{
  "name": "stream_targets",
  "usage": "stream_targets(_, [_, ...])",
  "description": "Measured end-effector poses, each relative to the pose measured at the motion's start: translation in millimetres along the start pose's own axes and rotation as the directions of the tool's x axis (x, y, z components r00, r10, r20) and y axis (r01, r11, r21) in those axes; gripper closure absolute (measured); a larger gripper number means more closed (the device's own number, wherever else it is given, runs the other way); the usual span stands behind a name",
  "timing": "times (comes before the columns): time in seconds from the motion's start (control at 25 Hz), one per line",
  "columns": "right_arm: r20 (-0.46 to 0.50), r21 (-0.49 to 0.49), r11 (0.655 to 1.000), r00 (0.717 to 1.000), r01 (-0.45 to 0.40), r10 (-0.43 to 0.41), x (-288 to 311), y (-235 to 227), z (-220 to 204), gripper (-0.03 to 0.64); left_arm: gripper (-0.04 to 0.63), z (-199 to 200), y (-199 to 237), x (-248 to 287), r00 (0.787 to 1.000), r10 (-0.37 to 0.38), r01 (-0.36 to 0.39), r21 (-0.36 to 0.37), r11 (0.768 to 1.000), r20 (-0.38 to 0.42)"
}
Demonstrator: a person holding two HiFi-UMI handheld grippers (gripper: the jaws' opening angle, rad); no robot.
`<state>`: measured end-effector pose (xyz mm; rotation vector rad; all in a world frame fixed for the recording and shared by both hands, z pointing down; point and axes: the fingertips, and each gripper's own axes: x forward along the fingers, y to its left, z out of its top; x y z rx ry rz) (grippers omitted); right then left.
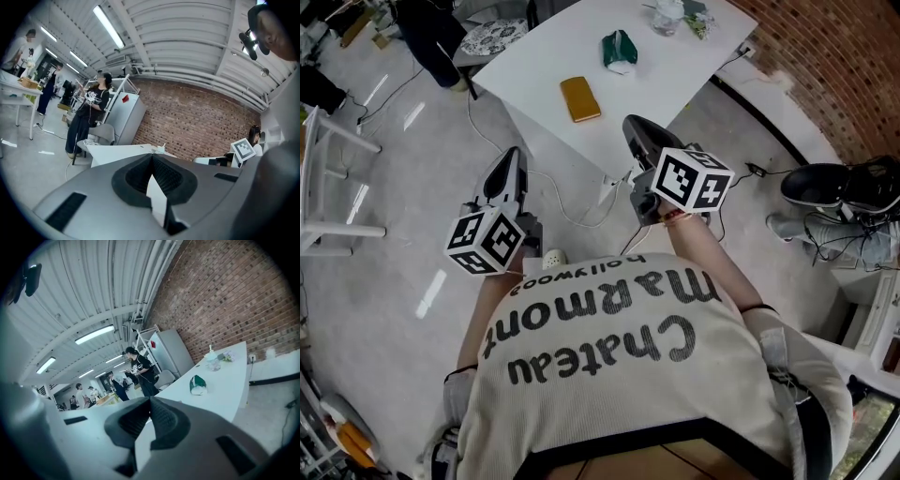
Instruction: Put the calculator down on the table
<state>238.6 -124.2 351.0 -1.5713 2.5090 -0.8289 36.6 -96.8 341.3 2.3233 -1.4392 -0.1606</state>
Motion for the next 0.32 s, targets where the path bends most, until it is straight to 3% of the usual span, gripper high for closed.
stream_targets(0.32, [-0.026, -0.001, 1.0, 0.999, -0.02, 0.02, -11.5, -15.2, -7.8, 0.614, 0.594, -15.8, -15.5, -5.1, 1.0, 0.031, -0.031, -0.007, 0.999, 0.003])
